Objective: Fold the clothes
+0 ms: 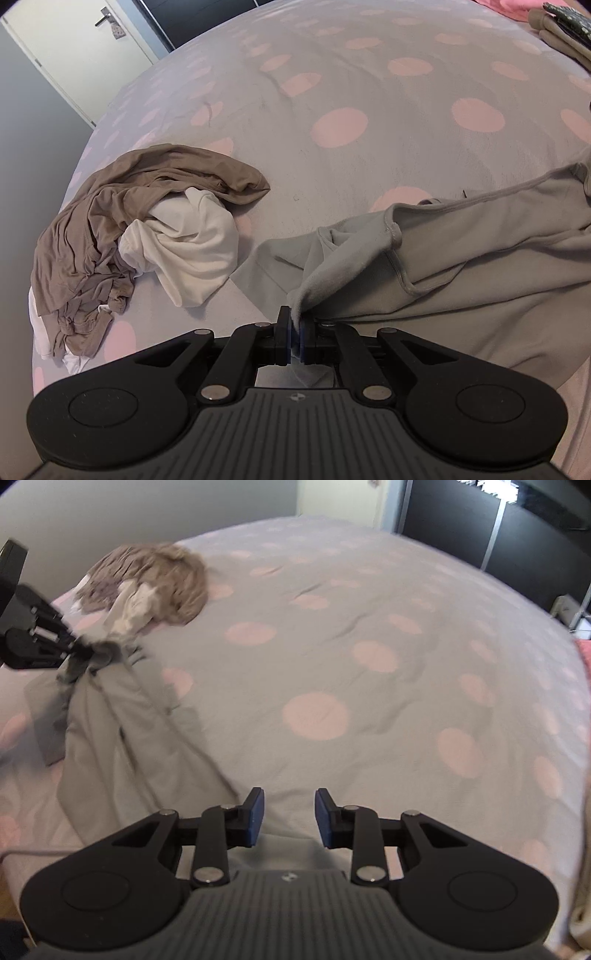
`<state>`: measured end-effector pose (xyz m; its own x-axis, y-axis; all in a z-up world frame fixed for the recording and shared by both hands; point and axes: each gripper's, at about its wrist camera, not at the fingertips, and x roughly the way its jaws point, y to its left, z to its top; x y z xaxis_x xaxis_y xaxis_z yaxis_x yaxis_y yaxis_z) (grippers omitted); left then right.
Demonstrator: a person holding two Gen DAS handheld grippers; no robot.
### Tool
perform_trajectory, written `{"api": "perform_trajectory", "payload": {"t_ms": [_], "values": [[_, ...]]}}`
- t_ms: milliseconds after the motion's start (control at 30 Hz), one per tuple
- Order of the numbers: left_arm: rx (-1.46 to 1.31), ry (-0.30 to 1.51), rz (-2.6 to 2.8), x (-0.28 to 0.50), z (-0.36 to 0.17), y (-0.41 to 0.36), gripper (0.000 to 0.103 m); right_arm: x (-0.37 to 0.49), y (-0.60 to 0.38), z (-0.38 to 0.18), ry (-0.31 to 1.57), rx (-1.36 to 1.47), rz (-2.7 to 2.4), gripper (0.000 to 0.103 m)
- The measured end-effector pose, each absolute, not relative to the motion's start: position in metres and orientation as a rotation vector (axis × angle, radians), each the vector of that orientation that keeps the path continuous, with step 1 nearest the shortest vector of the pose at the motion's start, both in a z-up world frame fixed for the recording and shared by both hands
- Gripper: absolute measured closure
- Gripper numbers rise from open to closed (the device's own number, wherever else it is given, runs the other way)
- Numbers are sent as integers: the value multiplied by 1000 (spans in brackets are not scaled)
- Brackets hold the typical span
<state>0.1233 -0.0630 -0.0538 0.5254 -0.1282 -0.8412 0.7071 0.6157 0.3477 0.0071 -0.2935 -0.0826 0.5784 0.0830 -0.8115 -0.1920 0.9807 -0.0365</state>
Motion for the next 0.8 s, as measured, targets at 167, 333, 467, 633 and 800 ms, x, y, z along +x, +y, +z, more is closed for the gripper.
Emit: {"api": "perform_trajectory", "payload": {"t_ms": [167,333,467,633,800], "values": [[748,897,-562,126,-54,-64,101,17,-279,-105,992,-110,183,92],[743,906,-562,127,-54,-65,101,22,-276,-101,958,-46,174,101],[743,907,-559,126,-53,-66,101,28,-263,-83,915,29,271,103],[748,898,-559,125,-52,-64,101,30,-257,-66,870,-44,273,98],[742,894,-555,125,-52,-61,101,30,-300,-55,865,-31,196,69]]}}
